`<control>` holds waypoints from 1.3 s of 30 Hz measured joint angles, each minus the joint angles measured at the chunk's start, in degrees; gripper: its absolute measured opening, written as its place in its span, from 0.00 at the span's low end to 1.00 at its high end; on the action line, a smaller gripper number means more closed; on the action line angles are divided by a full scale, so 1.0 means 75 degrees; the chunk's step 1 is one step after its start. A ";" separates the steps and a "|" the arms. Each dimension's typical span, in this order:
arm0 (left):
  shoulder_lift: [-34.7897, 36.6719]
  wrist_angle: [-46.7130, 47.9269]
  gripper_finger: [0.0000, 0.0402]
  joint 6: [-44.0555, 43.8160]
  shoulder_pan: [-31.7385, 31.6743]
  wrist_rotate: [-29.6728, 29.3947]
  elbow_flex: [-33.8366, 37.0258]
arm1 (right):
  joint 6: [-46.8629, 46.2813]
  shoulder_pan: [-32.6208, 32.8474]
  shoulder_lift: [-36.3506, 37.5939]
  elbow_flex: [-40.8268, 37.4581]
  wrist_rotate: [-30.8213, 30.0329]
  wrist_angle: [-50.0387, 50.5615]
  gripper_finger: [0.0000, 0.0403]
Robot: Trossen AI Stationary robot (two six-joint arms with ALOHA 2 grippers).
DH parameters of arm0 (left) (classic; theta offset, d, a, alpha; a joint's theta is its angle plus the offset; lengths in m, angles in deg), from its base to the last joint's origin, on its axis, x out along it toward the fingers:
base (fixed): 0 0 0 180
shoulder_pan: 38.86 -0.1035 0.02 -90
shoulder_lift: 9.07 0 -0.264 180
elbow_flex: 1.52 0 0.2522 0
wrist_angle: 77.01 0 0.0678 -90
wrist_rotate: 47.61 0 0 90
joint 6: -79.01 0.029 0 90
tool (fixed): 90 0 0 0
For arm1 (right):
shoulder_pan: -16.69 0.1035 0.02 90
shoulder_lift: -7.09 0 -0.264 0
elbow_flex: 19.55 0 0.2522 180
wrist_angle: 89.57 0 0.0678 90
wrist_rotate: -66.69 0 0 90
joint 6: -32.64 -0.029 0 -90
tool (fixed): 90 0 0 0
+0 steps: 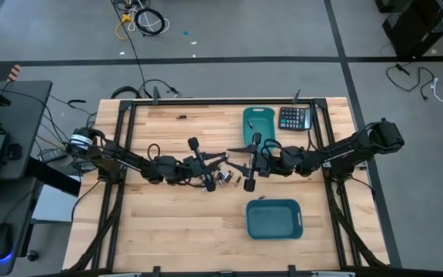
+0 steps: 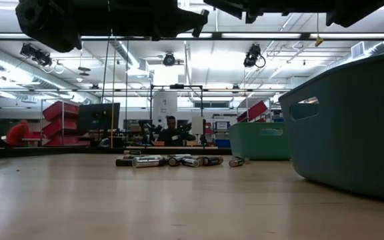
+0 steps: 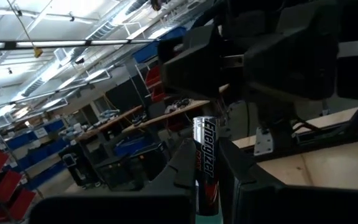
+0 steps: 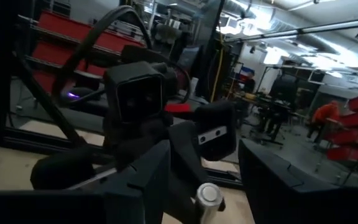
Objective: Sort batteries
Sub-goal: Put the silver battery into the green bin
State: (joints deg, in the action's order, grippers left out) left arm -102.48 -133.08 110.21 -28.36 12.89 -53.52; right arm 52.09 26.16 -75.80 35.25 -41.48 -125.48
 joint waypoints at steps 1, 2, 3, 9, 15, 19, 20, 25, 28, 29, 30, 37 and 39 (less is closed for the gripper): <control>0.0000 -0.0021 0.05 0.0025 0.0000 0.0056 0.0000 | 0.0027 0.0007 0.0000 0.0000 -0.0043 0.0004 0.44; 0.0000 -0.0041 0.05 0.0031 0.0000 0.0117 0.0001 | 0.0035 0.0010 0.0000 0.0000 -0.0058 0.0004 0.44; 0.0000 -0.0072 0.05 0.0038 0.0003 0.0158 0.0000 | 0.0035 0.0007 0.0000 0.0000 -0.0061 0.0007 0.44; 0.0000 -0.0259 0.05 0.0041 0.0001 0.0373 0.0003 | 0.0013 0.0002 0.0000 0.0000 -0.0091 0.0036 0.44; 0.0000 -0.0454 0.05 0.0046 -0.0001 0.0720 -0.0006 | -0.0316 -0.0022 0.0000 0.0000 0.0074 0.0124 0.44; 0.0000 -0.0474 0.05 0.0318 -0.0018 0.0720 -0.0006 | -0.0335 -0.0022 0.0000 0.0000 0.0178 0.0128 0.42; 0.0000 -0.0477 0.05 0.0389 -0.0016 0.0743 -0.0006 | -0.0335 -0.0022 0.0000 0.0000 0.0181 0.0127 0.42; 0.0000 -0.0551 0.05 0.0428 -0.0015 0.0779 -0.0012 | -0.0310 -0.0022 0.0000 0.0000 0.0228 0.0129 0.37; 0.0000 -0.0552 0.05 0.0425 -0.0015 0.0779 -0.0012 | -0.0285 -0.0036 -0.0004 0.0000 0.0233 0.0130 0.33; 0.0000 -0.0552 0.05 0.0425 -0.0015 0.0779 -0.0012 | -0.0281 -0.0044 -0.0031 0.0001 0.0233 0.0101 0.32; 0.0000 -0.0550 0.05 0.0425 -0.0015 0.0780 -0.0012 | -0.0253 -0.0064 -0.0045 0.0003 0.0236 0.0095 0.31; 0.0000 -0.0503 0.05 0.0367 -0.0015 0.1058 -0.0064 | -0.0198 -0.0135 -0.0048 0.0006 0.0391 0.0139 0.18; 0.0000 -0.0526 0.05 0.0351 -0.0013 0.1055 -0.0073 | -0.0160 -0.0135 -0.0041 0.0012 0.0409 0.0119 0.14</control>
State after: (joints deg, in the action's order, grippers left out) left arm -102.48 -137.03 112.84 -28.46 20.81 -54.06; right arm 50.89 25.14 -76.11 35.33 -38.41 -124.59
